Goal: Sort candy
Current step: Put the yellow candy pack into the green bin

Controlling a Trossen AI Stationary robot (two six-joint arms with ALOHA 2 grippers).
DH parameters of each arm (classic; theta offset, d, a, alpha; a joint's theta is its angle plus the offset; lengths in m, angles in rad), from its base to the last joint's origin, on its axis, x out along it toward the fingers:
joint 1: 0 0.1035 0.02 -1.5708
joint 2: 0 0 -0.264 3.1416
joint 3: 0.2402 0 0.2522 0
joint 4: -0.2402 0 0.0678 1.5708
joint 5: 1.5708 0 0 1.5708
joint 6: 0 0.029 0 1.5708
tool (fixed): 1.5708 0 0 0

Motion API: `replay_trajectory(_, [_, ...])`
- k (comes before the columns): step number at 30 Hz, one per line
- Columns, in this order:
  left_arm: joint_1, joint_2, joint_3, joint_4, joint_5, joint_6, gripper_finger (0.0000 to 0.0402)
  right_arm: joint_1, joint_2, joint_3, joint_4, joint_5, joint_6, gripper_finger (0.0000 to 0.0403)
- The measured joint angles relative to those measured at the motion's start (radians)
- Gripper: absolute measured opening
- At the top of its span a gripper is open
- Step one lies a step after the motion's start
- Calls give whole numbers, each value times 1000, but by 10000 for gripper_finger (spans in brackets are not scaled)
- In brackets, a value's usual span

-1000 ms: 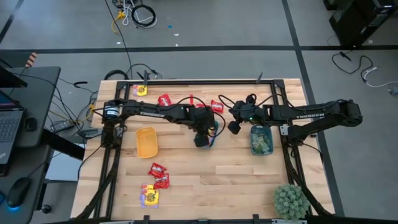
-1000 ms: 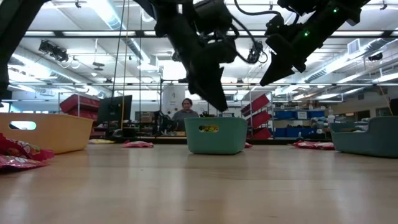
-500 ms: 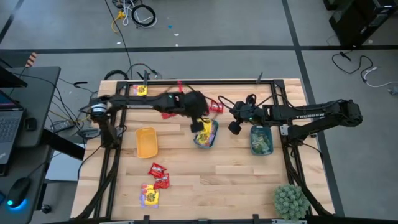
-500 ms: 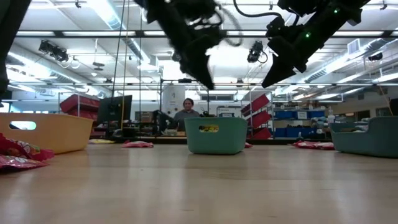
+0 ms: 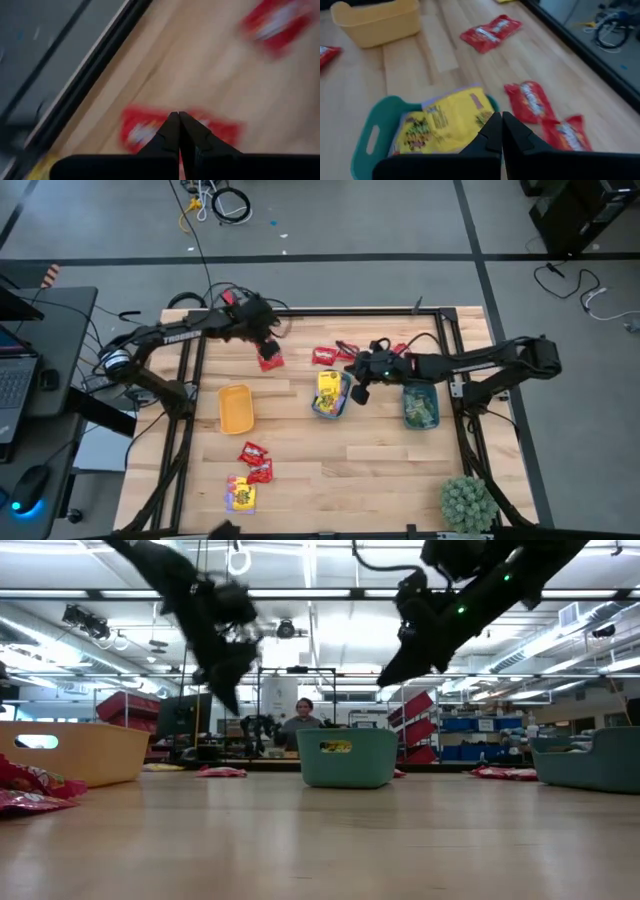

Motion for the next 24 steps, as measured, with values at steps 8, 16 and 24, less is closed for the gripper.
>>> replay_trajectory(8, [283, 33, -39, -52, -20, 1, 7, -4, 88, 0, 82, -32, -14, 0])
replay_trajectory(16, [411, 103, -38, -82, -21, 0, 80, -18, 88, 0, 88, -54, -19, 0])
replay_trajectory(24, [427, 221, -38, -39, -156, -3, 155, -25, 88, 0, 85, -56, -21, 0])
